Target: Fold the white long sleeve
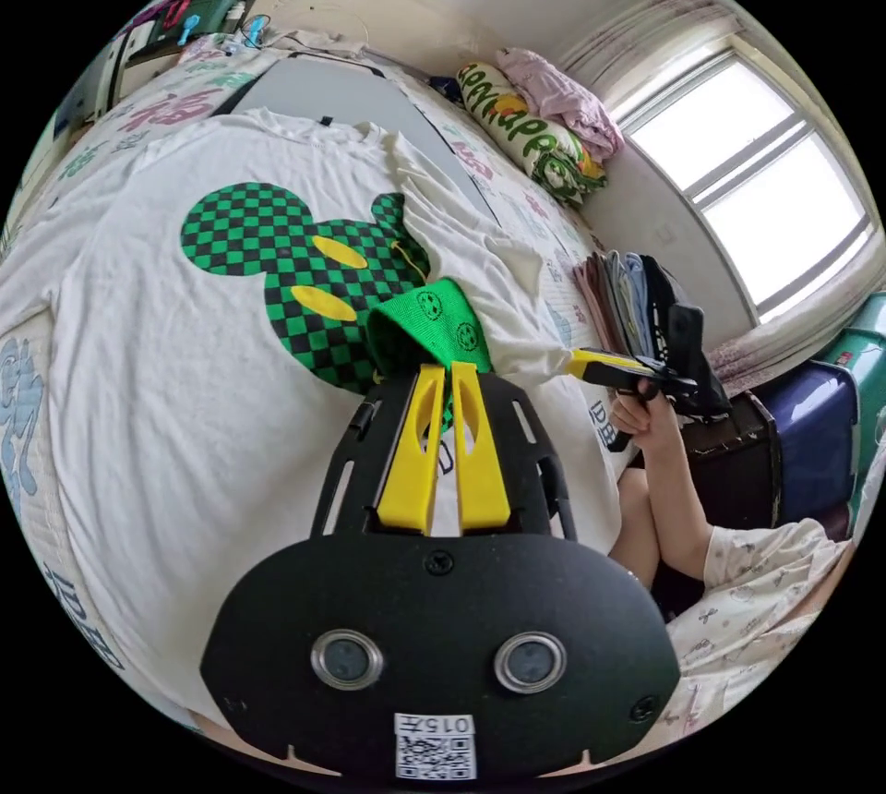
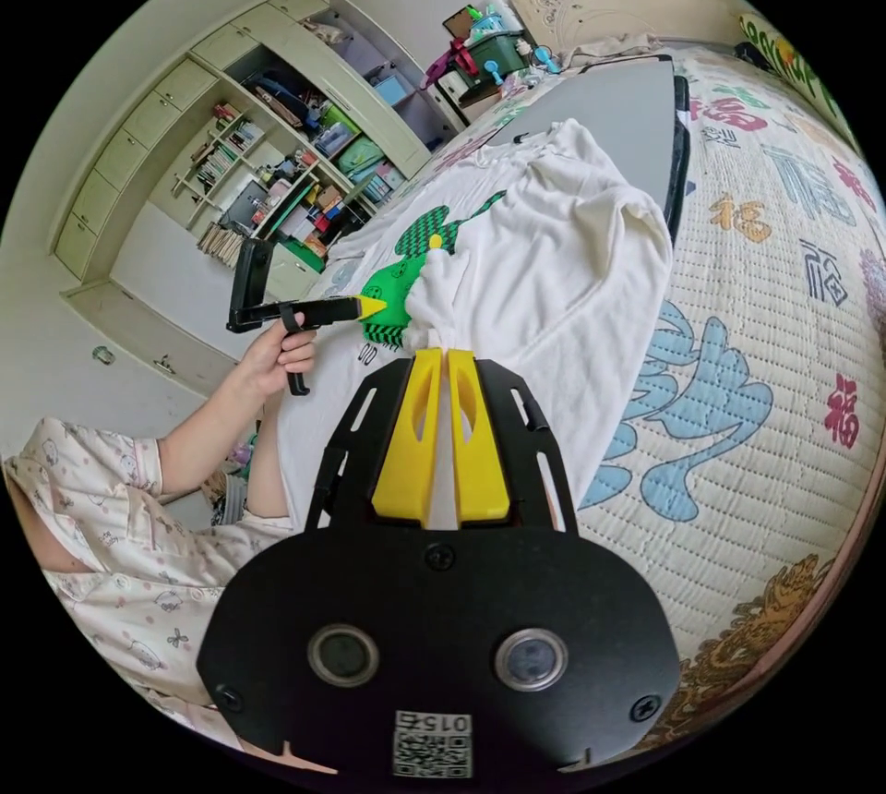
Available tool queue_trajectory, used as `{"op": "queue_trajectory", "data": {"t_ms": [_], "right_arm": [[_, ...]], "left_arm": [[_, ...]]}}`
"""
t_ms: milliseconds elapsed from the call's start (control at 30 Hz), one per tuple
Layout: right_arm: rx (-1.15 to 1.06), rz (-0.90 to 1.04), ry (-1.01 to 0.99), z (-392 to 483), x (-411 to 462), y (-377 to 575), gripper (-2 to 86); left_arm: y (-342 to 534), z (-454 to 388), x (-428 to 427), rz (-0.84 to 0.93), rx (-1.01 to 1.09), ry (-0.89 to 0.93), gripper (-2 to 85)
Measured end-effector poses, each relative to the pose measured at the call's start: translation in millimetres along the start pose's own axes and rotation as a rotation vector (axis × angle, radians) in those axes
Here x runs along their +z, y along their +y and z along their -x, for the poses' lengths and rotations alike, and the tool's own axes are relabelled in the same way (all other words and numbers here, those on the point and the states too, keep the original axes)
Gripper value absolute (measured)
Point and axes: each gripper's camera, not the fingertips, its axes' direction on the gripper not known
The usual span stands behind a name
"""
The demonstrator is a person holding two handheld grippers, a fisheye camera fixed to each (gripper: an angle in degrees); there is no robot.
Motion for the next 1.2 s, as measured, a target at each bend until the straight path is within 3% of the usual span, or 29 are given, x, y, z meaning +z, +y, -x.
{"op": "queue_trajectory", "data": {"t_ms": [133,267,433,567,733,900,1033,1200], "right_arm": [[-0.115,-0.023,-0.019,16,-28,-11,0.0],[-0.136,-0.087,-0.080,20,-51,-24,-0.3],[-0.057,-0.142,-0.120,-4,-72,-48,-0.3],[0.082,-0.234,-0.154,-46,-97,-72,-0.2],[0.218,-0.310,-0.114,-88,-127,-101,0.6],[0.255,-0.341,-0.096,-102,-159,-150,4.6],[0.350,-0.310,0.056,-107,-176,-209,7.6],[0.410,-0.319,-0.006,-152,-174,-288,8.1]], "left_arm": [[54,-14,-79,-0.116,0.023,0.032,0.4],[130,-31,-132,-0.158,-0.018,-0.062,0.0],[195,-43,-147,-0.172,-0.080,-0.051,-0.3],[213,-54,-125,-0.132,-0.123,0.071,-0.1],[218,-88,-135,-0.116,0.044,-0.216,2.2],[179,-87,-207,-0.234,0.144,-0.349,8.4],[80,-94,-238,-0.355,0.250,-0.476,8.6],[-91,-83,-146,-0.283,0.317,-0.239,8.7]]}}
